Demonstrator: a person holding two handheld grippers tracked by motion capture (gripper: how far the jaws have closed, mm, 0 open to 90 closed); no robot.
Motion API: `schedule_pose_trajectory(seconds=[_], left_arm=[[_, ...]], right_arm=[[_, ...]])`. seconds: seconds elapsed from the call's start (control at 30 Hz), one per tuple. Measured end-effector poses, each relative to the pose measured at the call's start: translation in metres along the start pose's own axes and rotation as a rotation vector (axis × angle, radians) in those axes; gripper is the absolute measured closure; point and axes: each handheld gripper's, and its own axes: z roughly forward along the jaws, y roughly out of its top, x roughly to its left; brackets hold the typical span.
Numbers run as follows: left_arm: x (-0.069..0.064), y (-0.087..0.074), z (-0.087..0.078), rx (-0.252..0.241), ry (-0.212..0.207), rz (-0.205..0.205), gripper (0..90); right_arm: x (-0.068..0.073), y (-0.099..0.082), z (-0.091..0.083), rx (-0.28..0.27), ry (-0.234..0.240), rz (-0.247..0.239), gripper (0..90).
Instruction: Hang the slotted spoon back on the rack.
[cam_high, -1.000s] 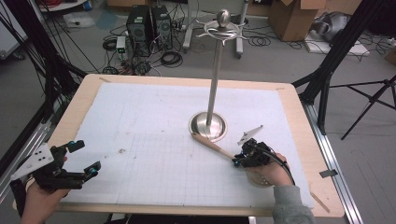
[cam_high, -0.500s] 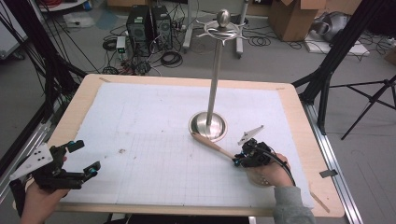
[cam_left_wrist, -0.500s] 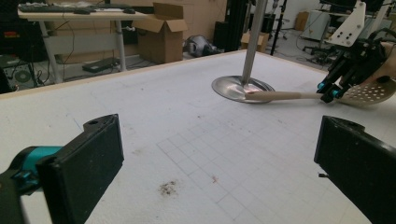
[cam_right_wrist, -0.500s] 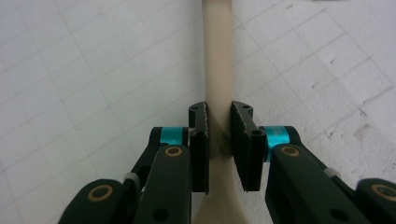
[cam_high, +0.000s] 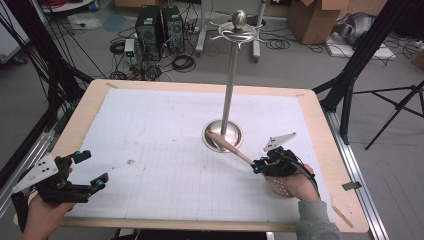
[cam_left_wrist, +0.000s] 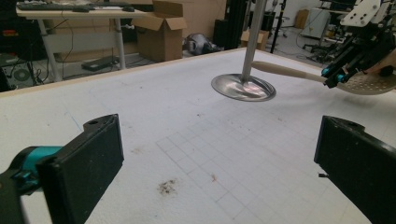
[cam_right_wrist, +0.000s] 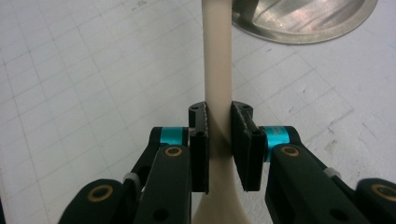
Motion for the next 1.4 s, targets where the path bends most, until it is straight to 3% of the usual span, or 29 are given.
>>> schedule_pose_trajectory(seconds=[0.3,0.53,0.57,0.8,1.03,1.2,1.4], left_arm=[[-0.002,0.002,-0.002,-0.013,0.000,0.016,1.8],[-0.003,0.002,-0.002,-0.024,-0.001,0.023,1.7],[-0.003,0.002,-0.002,-0.025,0.000,0.029,1.7],[-0.004,0.002,-0.001,-0.018,0.001,0.030,1.8],[-0.004,0.001,0.001,-0.022,0.026,0.037,1.7],[-0.004,0.001,-0.001,-0.033,0.019,0.026,1.7],[-0.004,0.001,-0.001,-0.030,0.016,0.023,1.7]], right_arm=[[-0.002,-0.001,-0.008,-0.063,0.044,0.009,78.3],[-0.003,-0.003,-0.023,-0.153,0.061,0.006,78.3],[-0.004,-0.004,-0.028,-0.185,0.057,0.004,78.3],[-0.005,-0.006,-0.043,-0.254,0.045,-0.001,78.3],[-0.009,-0.007,-0.054,-0.294,0.054,0.000,78.3],[-0.011,-0.006,-0.060,-0.301,0.055,-0.006,78.3],[-0.014,-0.006,-0.077,-0.365,0.048,0.003,78.3]])
